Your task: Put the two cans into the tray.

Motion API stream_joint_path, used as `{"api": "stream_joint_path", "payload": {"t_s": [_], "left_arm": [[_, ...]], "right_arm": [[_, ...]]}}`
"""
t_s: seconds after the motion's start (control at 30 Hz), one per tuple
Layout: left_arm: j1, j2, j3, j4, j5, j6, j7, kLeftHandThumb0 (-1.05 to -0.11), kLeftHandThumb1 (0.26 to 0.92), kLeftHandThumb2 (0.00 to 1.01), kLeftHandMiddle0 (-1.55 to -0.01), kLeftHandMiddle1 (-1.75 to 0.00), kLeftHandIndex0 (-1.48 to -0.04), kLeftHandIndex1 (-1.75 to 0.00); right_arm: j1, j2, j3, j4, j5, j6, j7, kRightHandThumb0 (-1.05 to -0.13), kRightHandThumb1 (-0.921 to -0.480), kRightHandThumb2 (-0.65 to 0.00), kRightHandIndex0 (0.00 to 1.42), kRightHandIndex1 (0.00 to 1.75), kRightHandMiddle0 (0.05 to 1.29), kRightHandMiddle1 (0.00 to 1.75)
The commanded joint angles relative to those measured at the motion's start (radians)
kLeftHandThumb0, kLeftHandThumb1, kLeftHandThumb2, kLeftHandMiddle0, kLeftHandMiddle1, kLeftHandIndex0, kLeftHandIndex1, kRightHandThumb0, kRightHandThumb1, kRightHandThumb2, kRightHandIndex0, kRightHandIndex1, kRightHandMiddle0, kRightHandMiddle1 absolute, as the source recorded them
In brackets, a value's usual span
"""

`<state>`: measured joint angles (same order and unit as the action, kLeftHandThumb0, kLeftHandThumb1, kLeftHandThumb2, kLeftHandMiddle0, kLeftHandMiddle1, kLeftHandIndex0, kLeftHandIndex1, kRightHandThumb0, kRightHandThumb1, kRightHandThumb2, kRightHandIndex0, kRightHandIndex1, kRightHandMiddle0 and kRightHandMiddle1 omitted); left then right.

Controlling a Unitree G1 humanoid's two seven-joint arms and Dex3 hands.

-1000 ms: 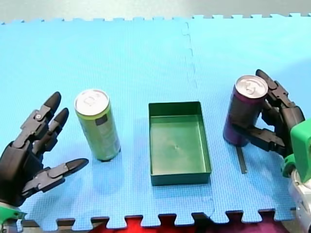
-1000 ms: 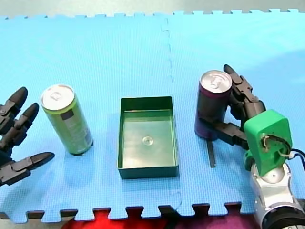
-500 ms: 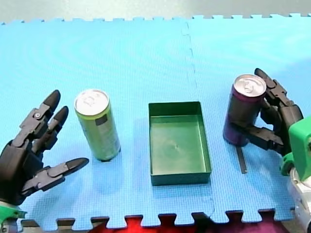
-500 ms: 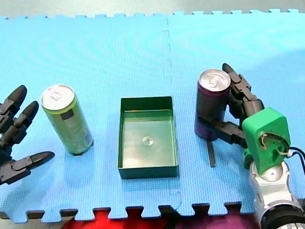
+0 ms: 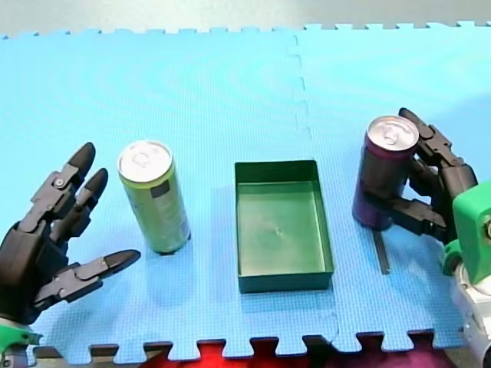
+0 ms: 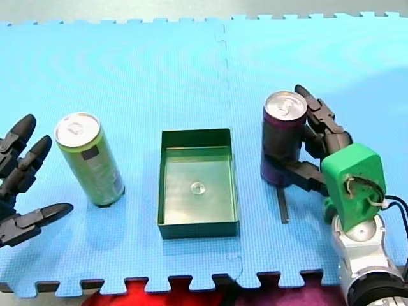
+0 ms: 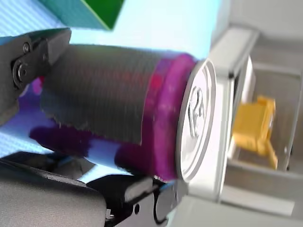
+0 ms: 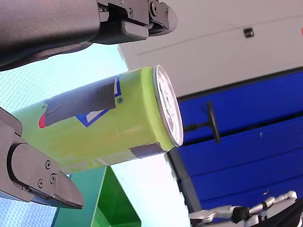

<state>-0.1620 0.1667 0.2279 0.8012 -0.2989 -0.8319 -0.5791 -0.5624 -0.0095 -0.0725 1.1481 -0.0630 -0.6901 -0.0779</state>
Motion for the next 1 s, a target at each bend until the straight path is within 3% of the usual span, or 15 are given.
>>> {"api": "stream_joint_path", "payload": {"t_s": [0.0, 0.3, 0.6, 0.97], "left_arm": [[-0.001, 0.005, 0.001, 0.001, 0.004, 0.004, 0.004, -1.016, 0.698, 0.00, -0.17, 0.00, -0.12, 0.00], [0.003, 0.004, -0.001, -0.006, 0.011, 0.007, 0.017, -1.020, 0.700, 0.00, -0.17, 0.00, -0.12, 0.00], [0.007, 0.003, -0.001, -0.010, 0.006, 0.008, 0.013, -1.020, 0.701, 0.00, -0.17, 0.00, -0.12, 0.00], [0.004, 0.004, 0.002, -0.002, 0.006, 0.006, 0.011, -1.024, 0.701, 0.00, -0.17, 0.00, -0.12, 0.00]], "right_arm": [[-0.010, 0.001, -0.005, 0.003, -0.001, -0.021, -0.023, -0.564, -0.709, -0.002, 1.03, 0.05, 0.89, 0.03], [-0.006, 0.005, -0.011, 0.008, -0.006, -0.056, -0.067, -0.480, -0.721, -0.002, 1.18, 0.04, 1.11, 0.05], [-0.001, 0.009, -0.033, 0.019, 0.022, -0.096, -0.030, -0.440, -0.730, -0.003, 1.23, 0.03, 1.15, 0.02], [-0.001, 0.007, -0.043, 0.028, 0.020, -0.110, -0.027, -0.409, -0.736, -0.002, 1.27, 0.02, 1.17, 0.01]]}}
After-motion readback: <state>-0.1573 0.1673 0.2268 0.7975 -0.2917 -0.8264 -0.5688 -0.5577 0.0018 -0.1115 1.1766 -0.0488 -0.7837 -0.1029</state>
